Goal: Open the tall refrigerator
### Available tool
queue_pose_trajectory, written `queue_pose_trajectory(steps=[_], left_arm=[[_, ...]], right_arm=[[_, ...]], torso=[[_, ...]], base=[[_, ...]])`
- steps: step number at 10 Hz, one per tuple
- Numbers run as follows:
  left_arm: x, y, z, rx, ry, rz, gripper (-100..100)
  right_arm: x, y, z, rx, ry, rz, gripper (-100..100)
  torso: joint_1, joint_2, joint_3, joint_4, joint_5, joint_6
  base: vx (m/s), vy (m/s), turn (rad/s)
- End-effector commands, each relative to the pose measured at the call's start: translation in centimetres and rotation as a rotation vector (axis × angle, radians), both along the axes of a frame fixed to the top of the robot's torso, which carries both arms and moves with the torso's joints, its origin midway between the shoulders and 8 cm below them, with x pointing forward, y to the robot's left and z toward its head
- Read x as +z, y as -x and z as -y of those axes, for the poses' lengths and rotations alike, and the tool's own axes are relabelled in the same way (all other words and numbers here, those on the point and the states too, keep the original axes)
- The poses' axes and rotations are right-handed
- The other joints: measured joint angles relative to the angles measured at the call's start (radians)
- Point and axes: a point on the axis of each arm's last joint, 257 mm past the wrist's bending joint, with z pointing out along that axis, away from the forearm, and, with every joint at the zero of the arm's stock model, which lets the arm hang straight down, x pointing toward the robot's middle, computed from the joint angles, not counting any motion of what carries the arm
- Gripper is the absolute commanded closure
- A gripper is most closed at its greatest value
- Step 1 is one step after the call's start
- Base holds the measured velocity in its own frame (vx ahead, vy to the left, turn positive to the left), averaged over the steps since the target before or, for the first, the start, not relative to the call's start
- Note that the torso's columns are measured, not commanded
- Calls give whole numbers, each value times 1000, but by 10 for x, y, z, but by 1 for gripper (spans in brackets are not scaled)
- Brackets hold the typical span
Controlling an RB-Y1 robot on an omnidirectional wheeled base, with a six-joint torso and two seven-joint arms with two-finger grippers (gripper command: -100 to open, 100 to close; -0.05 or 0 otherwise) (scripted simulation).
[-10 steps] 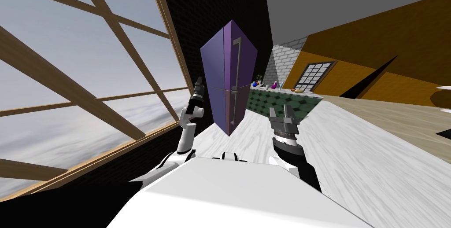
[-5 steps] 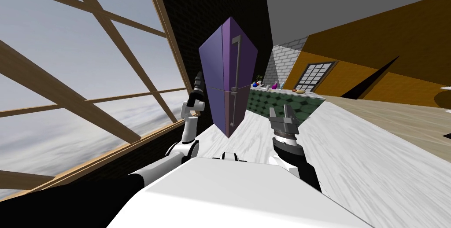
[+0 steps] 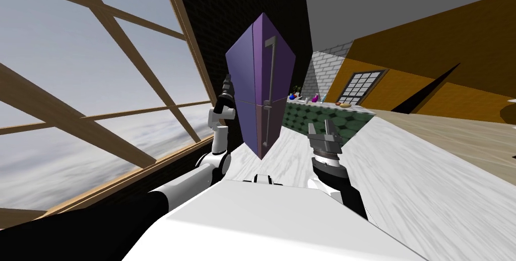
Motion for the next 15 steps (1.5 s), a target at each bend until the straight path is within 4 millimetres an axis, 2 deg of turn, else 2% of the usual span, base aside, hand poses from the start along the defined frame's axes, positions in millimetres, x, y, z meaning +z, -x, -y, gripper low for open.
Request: queue_pose_trajectory(steps=[1,2,4,5,7,8,9,10,12,13,15], left_arm=[[29,2,8,-11,8,23,-100],[23,-13,1,5,19,-31,-100],[51,-4,12,-14,22,9,-100],[48,-18,8,-4,32,-38,-100],[77,-7,19,-23,35,-2,-100],[78,-19,18,-19,45,-48,-100],[94,-13,24,-31,47,-29,-100],[90,-26,22,-26,54,-82,-100],[118,-14,34,-47,55,-46,-100],[112,-28,34,-46,62,-107,-100],[136,-16,43,-63,61,-74,-100]], right_arm=[[0,0,0,0,0,0,0],[0,0,0,0,0,0,0],[0,0,0,0,0,0,0],[0,0,0,0,0,0,0],[0,0,0,0,0,0,0],[0,0,0,0,0,0,0],[0,0,0,0,0,0,0],[0,0,0,0,0,0,0],[0,0,0,0,0,0,0],[0,0,0,0,0,0,0],[0,0,0,0,0,0,0]], torso=[[0,-1,-1,0,0,0],[1,1,0,0,0,0],[0,-1,-1,0,0,0],[0,1,0,0,0,0],[0,0,-1,0,0,0],[0,2,1,0,0,0],[0,0,0,0,0,0],[1,0,0,0,0,0],[0,-1,-1,0,0,0],[0,2,1,1,0,0],[0,0,0,0,0,0]], base=[[42,-10,2],[69,-11,-6],[55,-11,-1],[72,-12,-7],[49,-13,-2],[58,-14,-15],[60,-7,-5],[81,-11,-13],[51,-10,-3],[43,-15,-17],[38,-12,-5]])
